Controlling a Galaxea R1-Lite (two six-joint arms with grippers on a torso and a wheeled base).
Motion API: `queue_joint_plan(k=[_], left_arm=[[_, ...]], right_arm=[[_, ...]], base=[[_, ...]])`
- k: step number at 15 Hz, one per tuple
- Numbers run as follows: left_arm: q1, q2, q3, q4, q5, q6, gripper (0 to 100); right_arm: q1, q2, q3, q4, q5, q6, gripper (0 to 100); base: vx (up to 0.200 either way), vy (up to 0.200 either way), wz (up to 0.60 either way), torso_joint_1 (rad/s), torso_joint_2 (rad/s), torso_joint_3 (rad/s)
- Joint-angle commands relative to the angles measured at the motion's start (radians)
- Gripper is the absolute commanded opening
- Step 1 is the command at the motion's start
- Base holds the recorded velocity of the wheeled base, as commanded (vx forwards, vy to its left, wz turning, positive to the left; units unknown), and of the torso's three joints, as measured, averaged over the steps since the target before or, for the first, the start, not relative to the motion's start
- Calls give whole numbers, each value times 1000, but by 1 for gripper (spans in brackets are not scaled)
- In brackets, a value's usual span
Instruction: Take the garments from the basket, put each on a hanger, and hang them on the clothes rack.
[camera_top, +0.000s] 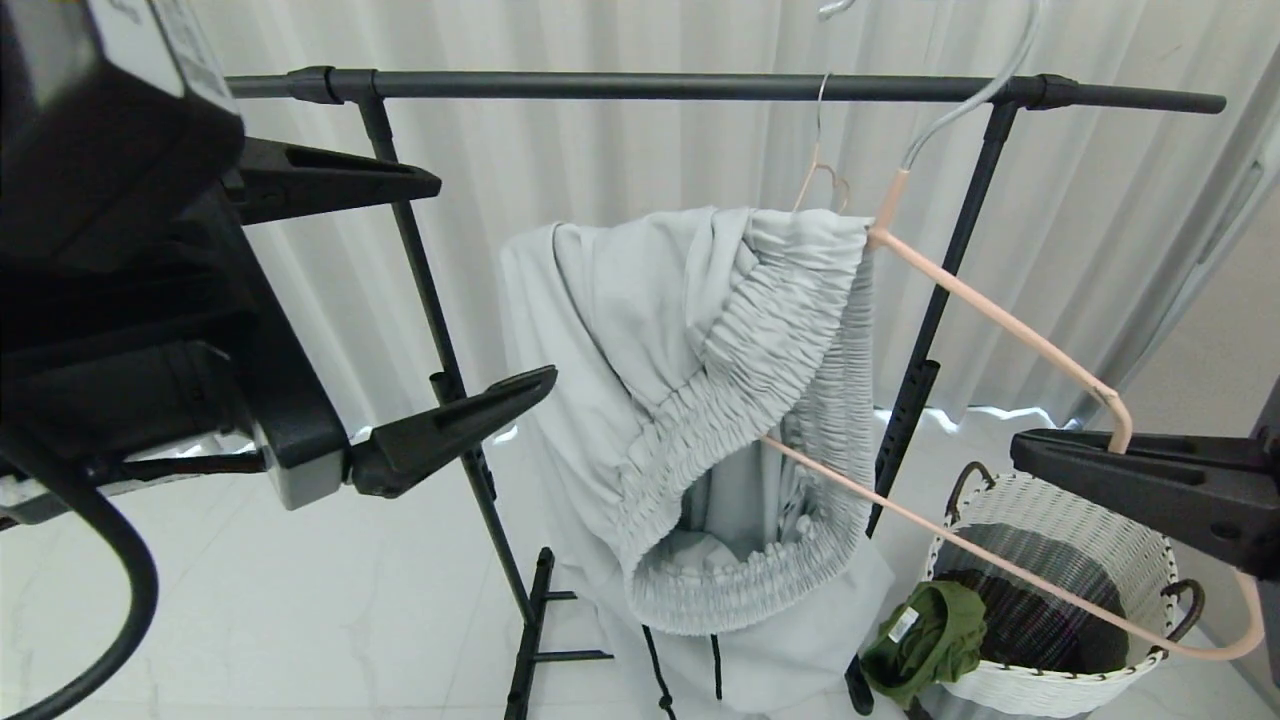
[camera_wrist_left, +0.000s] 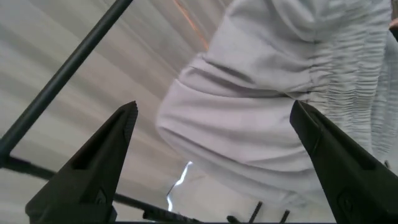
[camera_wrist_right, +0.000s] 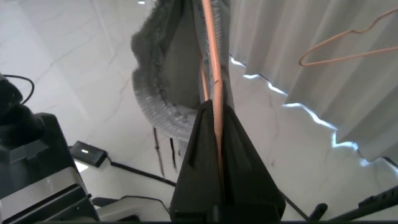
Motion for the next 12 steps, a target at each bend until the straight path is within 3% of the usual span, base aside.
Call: queue_joint_plan(k=[1,6,12], left_arm=[[-1,68,-30,-1,-27,18,100],[-12,116,-33,-1,-84,38,100],[-8,134,-19,-1,-82,41,100]], right_arm=[[19,6,-1,1,2,-11,0],[53,55,-1,0,2,-13,0],[110,72,-4,1,3,-13,0]], base=[[0,0,0,0,0,0],[0,0,0,0,0,0],[0,0,0,0,0,0]])
